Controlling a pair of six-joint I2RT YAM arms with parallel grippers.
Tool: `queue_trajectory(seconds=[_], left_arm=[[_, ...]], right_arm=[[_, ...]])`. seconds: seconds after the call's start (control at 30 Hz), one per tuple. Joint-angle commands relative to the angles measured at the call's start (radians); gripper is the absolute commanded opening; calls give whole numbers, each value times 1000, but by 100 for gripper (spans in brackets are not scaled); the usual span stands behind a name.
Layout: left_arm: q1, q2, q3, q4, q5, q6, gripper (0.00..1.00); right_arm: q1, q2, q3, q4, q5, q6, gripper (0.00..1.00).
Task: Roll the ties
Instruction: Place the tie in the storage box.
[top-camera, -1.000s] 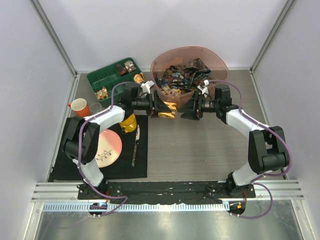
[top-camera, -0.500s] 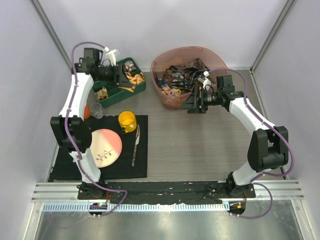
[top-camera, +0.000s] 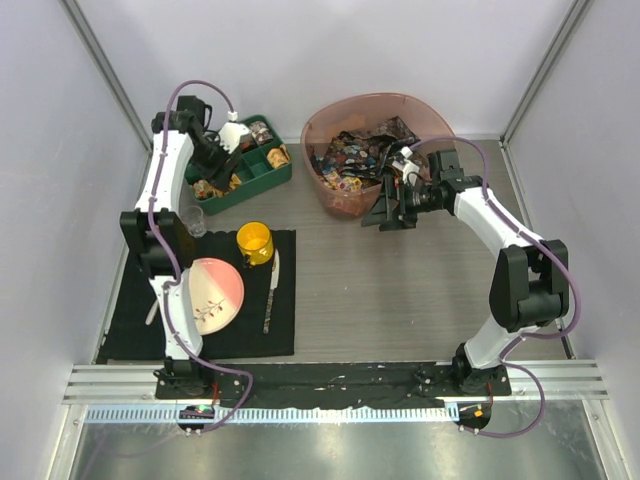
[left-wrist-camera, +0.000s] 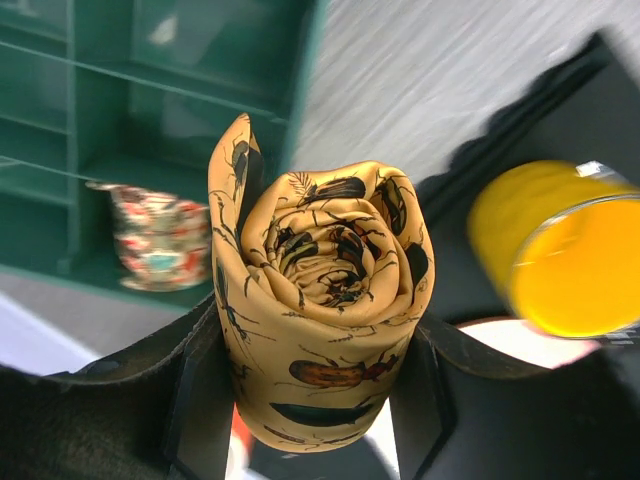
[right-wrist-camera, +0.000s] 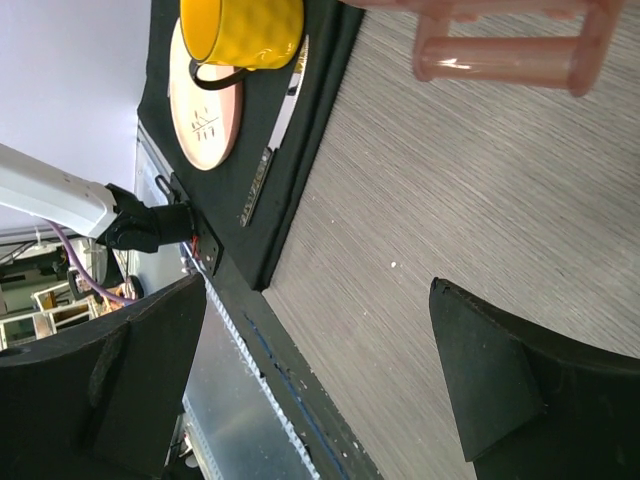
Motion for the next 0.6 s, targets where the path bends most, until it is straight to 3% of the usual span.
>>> queue_trajectory(seconds=[0.0, 0.57], left_arm=[[13, 42, 92, 20, -80, 166, 0], [13, 203, 130, 184, -175, 196, 0]], right_arm=[[-2, 12, 52, -9, 21, -28, 99], [-10, 50, 75, -9, 19, -20, 99]])
